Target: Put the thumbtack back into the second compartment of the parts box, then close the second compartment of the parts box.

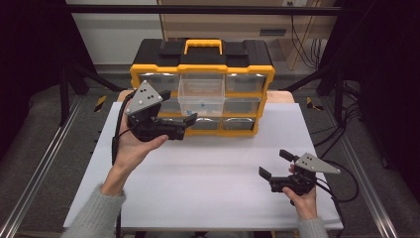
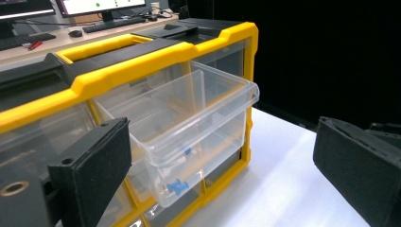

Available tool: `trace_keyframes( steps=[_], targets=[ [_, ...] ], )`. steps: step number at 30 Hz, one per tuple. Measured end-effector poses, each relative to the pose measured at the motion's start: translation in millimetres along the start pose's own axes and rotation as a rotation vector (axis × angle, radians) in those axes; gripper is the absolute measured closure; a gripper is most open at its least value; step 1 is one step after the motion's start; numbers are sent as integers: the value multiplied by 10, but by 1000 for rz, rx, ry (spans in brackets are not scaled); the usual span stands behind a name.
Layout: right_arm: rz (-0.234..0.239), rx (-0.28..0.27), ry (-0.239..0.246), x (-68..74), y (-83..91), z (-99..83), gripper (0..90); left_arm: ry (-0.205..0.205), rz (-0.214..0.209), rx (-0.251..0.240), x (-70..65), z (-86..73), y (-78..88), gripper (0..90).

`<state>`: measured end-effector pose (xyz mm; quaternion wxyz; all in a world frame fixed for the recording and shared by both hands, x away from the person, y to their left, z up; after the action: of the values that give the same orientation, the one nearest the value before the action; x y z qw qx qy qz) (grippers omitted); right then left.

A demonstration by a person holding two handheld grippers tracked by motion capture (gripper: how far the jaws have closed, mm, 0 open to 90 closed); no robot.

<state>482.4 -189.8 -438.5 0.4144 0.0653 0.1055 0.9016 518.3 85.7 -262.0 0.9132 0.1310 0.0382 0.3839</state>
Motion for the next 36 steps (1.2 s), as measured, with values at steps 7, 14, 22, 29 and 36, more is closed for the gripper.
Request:
trace_keyframes(
  steps=[7,14,22,29,36],
  targets=[
    [-3,5,-4,2,-5,-5,5,2,0,-1,-39,-120,32,46],
    [2,0,-3,7,-8,-3,5,9,11,16,-27,-258,2,50],
    [-1,1,-5,5,-12,-5,5,8,5,24,-60,-344,-56,116],
    [1,2,-2,5,-7,-6,5,0,14,15,-88,-366,-87,294],
    [-1,2,-7,9,-7,-4,5,18,14,33,-100,-398,-140,508]
  ],
)
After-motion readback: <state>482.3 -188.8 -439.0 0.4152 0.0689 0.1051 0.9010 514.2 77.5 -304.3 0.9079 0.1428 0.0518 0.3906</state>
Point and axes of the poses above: each handheld gripper's, and its own axes: y roughly backward along the jaws, z roughly out of its top, x roughly to its left, the point moved 9 cm from there along -y, roughly forward along the jaws, and after that the axes turned 5 degrees about y, right-handed, at the moved point
